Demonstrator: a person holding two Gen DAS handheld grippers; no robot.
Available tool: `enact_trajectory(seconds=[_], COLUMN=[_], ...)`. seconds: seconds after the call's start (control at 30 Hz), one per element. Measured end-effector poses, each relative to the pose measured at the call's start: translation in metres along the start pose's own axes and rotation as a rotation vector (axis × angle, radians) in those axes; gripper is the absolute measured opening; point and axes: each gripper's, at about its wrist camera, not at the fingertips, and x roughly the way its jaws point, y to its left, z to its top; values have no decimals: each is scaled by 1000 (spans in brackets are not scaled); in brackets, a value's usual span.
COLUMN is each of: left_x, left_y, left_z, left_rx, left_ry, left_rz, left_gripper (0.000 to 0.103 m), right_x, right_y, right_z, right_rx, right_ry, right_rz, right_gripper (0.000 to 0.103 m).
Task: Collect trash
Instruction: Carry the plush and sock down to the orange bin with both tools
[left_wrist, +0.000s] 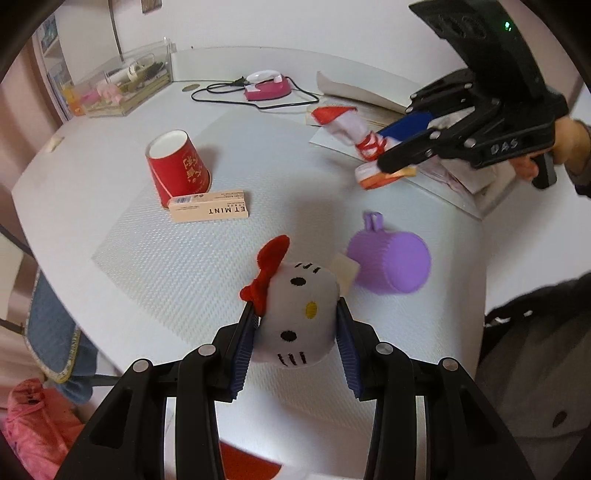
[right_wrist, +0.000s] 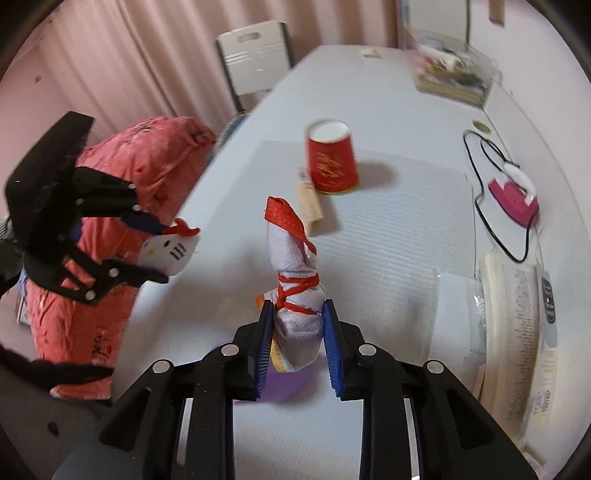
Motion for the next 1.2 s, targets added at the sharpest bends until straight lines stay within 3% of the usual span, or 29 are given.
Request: enact_trajectory(seconds=[0.27, 0.53, 0.83, 1.2], left_x=[-45, -73, -103, -115], left_y=[-19, -29, -19, 17], left_z=[-26, -64, -127, -212], left_rx=[-50, -135, -314, -545], left_ry=[-36, -55, -69, -43], left_rz=[74, 146, 229, 258], left_gripper=[43, 43, 43, 43], right_x=[-36, -38, -6, 70], right_y=[46, 103, 184, 300], right_z=[-3, 3, 28, 63], right_rx=[-87, -199, -351, -505], right_ry=[-43, -58, -18, 80], right_rz=[49, 140, 267, 388], right_gripper=[27, 27, 27, 27])
